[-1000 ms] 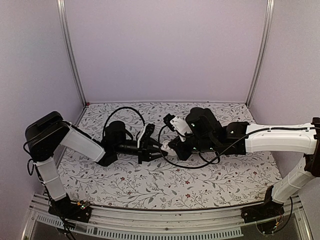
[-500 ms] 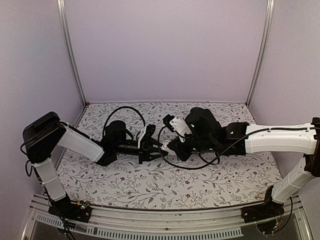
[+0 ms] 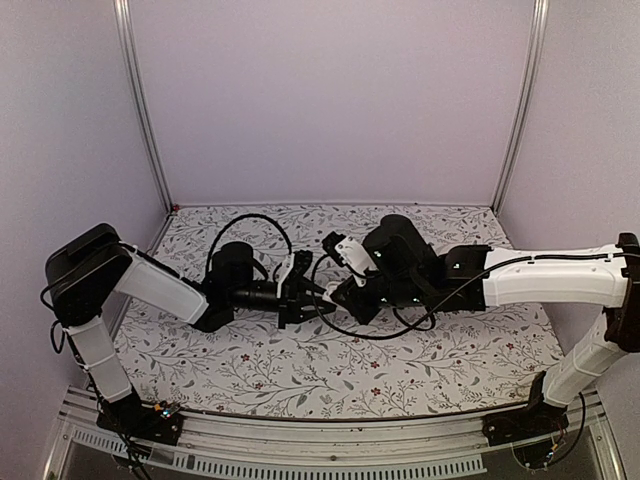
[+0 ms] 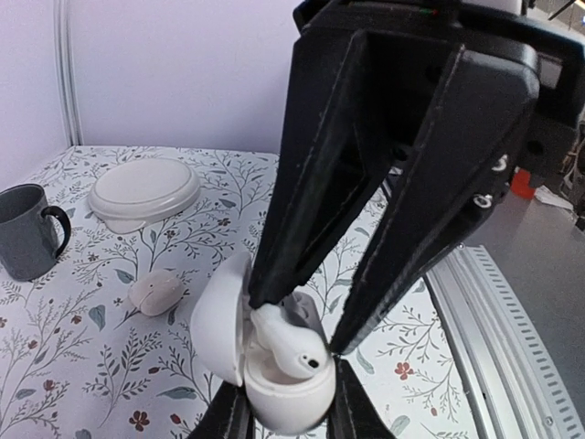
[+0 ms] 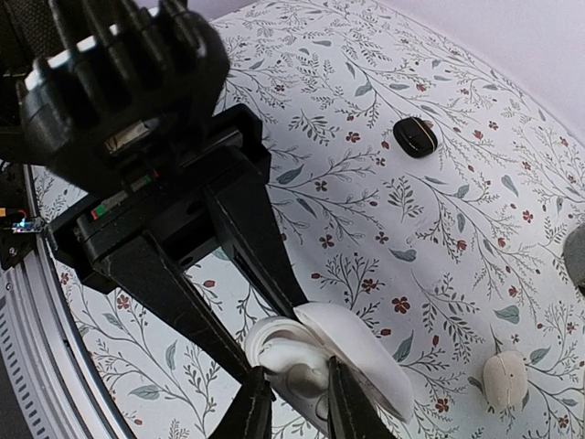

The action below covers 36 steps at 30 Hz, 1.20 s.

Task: Insert the wireless bluetooth earbuds into the charging case
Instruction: Insert the left earbud into the left side groove of the charging case.

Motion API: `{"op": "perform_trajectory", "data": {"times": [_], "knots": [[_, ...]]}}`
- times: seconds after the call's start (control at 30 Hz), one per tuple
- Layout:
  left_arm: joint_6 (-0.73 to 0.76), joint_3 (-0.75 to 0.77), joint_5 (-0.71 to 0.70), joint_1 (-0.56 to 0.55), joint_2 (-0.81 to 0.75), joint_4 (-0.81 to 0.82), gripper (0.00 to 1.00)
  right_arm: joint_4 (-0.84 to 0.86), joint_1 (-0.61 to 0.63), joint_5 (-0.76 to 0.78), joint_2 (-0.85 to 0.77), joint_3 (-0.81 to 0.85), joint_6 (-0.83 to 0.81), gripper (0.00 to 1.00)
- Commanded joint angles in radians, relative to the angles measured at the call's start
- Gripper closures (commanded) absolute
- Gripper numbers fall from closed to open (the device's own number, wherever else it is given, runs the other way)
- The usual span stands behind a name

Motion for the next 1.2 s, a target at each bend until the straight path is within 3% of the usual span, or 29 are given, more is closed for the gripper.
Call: {"op": "perform_trajectory", "data": {"times": [0.0,0.17,0.4,0.73,0.87,1.17], "knots": [[0.018,0.028,-0.059,-0.014,-0.061,0.063,1.00,-0.033,0.046,-0.065,0.042,0.028,0.038,0.80],[0.031,0.021,-0.048,-0.016,-0.070,0.067,1.00,-0.036,0.047,-0.054,0.045,0.032,0.042,0.91],[0.067,0.023,-0.036,-0.024,-0.081,0.033,1.00,-0.048,0.046,-0.046,0.056,0.041,0.039,0.92],[0.017,-0.024,-0.030,-0.004,-0.057,0.164,1.00,-0.040,0.022,-0.127,-0.066,0.003,0.028,0.82],[0.039,-0.039,0.017,0.003,-0.062,0.199,1.00,-0.037,-0.039,-0.276,-0.208,-0.040,0.027,0.72],[0.160,-0.118,0.055,0.003,-0.150,0.242,1.00,-0.131,-0.192,-0.419,-0.372,-0.088,0.093,0.66]]}}
